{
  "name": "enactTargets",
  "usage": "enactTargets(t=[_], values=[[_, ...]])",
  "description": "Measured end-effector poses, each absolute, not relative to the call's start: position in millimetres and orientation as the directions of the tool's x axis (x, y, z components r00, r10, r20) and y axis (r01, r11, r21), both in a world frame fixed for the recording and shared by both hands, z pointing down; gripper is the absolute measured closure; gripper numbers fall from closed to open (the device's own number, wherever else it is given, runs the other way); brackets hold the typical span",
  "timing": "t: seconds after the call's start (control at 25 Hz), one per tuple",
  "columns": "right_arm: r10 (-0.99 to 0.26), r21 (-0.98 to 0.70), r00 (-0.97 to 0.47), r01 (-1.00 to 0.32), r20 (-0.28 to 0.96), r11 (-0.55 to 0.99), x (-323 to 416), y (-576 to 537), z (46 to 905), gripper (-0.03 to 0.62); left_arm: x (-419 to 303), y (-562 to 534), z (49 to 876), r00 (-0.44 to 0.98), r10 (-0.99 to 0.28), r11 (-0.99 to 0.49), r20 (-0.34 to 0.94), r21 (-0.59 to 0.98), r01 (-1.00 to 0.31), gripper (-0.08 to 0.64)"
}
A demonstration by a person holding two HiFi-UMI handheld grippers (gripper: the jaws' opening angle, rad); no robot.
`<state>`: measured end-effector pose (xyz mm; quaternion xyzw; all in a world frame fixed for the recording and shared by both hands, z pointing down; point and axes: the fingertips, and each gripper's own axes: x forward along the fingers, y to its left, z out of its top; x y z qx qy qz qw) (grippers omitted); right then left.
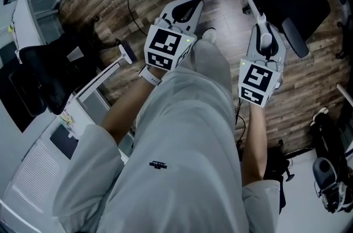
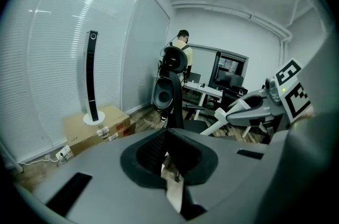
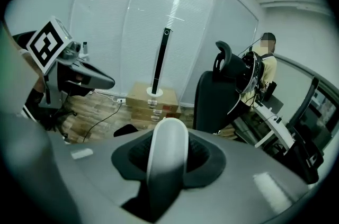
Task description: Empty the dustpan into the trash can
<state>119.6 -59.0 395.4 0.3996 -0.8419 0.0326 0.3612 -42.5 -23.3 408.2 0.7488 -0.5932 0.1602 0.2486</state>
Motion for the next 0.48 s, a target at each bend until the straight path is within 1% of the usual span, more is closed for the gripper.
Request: enactTargets(t=[0.16,0.48], values=[[-0.634,0.192,-0.390,-0.733,0.668,0.653,132.5,-54.6,412.8,0.474,-50.0,-13.7,401.6,0.225,-0.816,-0.152,0.533,0.178,-0.972,0.554],[-0.585,0.094,-0.333,-0.809,0.740,0.580,154.9,-49.4,464.6,0.474,-43.9,-0.2,398.8,0.240,-0.810,-0.171,0.535,0.177,-0.969,0.554]])
